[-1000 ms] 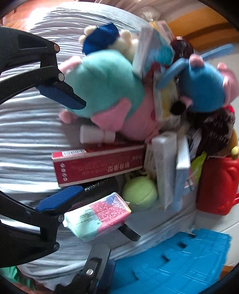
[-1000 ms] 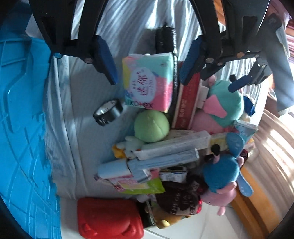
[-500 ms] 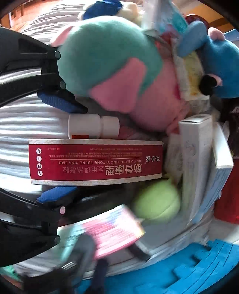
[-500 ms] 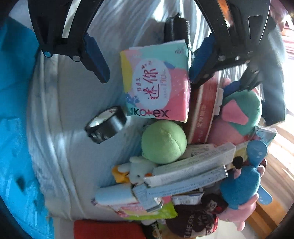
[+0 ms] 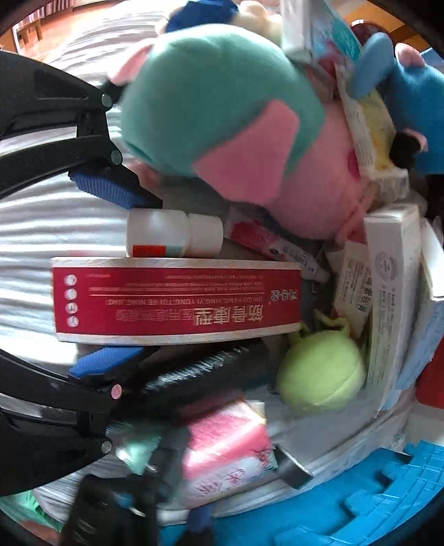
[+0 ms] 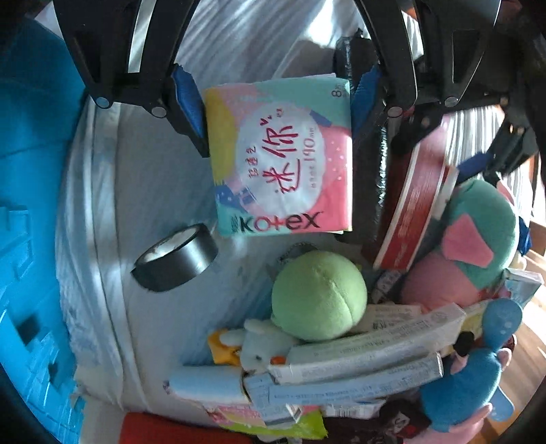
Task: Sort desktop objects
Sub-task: 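Grasp the red medicine box with the left tool while the right tool grasps the Kotex pack, then lift the red box and Kotex pack and carry them over the crate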
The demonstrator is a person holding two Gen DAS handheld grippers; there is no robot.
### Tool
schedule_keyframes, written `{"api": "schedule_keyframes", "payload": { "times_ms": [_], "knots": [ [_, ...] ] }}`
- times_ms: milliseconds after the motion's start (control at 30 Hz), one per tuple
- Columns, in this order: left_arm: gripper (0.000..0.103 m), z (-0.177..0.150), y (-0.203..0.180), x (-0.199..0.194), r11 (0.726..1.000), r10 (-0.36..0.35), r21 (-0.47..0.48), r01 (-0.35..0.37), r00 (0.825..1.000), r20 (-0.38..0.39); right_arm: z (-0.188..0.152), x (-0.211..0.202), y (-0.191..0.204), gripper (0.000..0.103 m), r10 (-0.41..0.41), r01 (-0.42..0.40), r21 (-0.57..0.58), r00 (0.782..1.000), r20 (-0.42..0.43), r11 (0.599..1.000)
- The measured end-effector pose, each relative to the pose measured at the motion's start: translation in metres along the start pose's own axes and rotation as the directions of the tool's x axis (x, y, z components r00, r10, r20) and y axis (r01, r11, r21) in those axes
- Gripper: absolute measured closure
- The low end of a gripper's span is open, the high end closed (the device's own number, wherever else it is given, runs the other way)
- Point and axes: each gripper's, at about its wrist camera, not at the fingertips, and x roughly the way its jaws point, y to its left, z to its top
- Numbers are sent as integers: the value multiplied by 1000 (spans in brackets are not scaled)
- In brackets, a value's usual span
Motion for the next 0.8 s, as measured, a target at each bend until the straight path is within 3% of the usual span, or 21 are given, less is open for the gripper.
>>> {"api": "schedule_keyframes", "payload": {
  "times_ms": [133, 267, 367, 467, 633, 767, 800],
  "knots": [
    [31, -2, -3, -11, 1000, -11, 21, 11, 1000, 28, -2, -9, 4, 36, -46, 46, -25, 998, 32, 999],
    [31, -7, 0, -51, 999, -29, 17, 27, 992, 122, -4, -46, 15, 36, -56, 63, -54, 991, 123, 997],
    [31, -8, 10, -91, 1000, -17, 15, 14, 973, 232, -4, -87, 23, 36, -54, 70, -68, 974, 218, 995],
    [31, -7, 11, -138, 1000, 14, 7, -18, 934, 357, 1, -131, 32, 36, -54, 83, -81, 948, 315, 993],
    [31, 10, 16, -199, 1000, 24, 4, -29, 871, 492, 8, -203, 50, 36, -64, 117, -76, 864, 500, 990],
    [31, 33, -1, -243, 999, -31, 47, 4, 802, 596, -3, -268, 47, 36, -110, 170, -35, 763, 637, 985],
    [31, 38, -12, -260, 998, -52, 69, 10, 774, 631, -9, -278, 44, 36, -126, 183, -17, 738, 663, 983]
  ]
}}
